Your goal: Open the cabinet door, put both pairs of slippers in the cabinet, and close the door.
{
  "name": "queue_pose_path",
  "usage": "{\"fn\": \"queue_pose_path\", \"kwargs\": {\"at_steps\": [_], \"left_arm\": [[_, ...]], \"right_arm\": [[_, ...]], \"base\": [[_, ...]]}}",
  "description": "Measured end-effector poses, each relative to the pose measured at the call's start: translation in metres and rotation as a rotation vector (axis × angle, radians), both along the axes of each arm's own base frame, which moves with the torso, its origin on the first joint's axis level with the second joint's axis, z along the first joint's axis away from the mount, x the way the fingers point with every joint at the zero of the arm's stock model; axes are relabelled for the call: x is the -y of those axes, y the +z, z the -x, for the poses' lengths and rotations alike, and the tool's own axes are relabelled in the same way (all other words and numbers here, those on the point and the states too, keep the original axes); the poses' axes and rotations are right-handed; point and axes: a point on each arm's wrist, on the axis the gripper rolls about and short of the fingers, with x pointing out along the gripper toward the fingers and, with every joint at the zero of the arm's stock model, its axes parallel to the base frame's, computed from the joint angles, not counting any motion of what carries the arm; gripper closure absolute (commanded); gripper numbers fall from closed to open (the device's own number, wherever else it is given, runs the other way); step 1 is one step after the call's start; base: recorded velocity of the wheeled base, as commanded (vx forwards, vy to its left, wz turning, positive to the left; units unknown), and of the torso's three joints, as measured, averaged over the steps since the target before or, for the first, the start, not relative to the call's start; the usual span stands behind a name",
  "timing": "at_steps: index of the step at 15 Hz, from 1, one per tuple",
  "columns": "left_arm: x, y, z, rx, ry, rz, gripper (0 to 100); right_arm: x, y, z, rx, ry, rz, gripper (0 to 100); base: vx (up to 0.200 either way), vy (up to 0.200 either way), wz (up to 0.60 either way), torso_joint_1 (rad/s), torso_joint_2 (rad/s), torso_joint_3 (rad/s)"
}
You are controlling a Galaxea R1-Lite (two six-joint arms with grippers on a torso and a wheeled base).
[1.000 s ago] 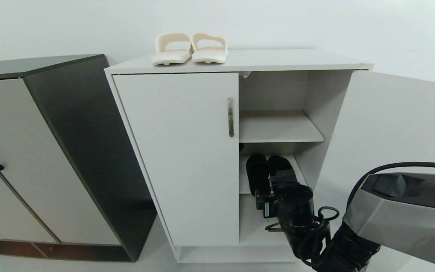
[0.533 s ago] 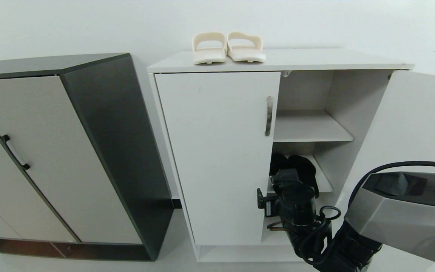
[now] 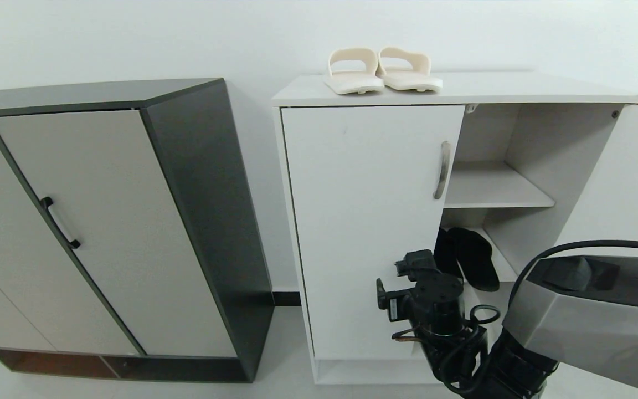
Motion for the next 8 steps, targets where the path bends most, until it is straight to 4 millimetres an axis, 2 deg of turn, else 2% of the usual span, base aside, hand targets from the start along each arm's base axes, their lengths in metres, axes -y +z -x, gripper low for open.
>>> {"fn": "queue_pose_path", "kwargs": {"at_steps": [8], "left_arm": [[0.0, -0.0001, 0.0, -0.001, -0.001, 0.0, 100]], "right_arm": [[0.0007, -0.0046, 0.002, 0.051, 0.044, 0.002, 0]], "base": [[0.0, 0.0, 0.0, 0.0, 0.0, 0.0]]}}
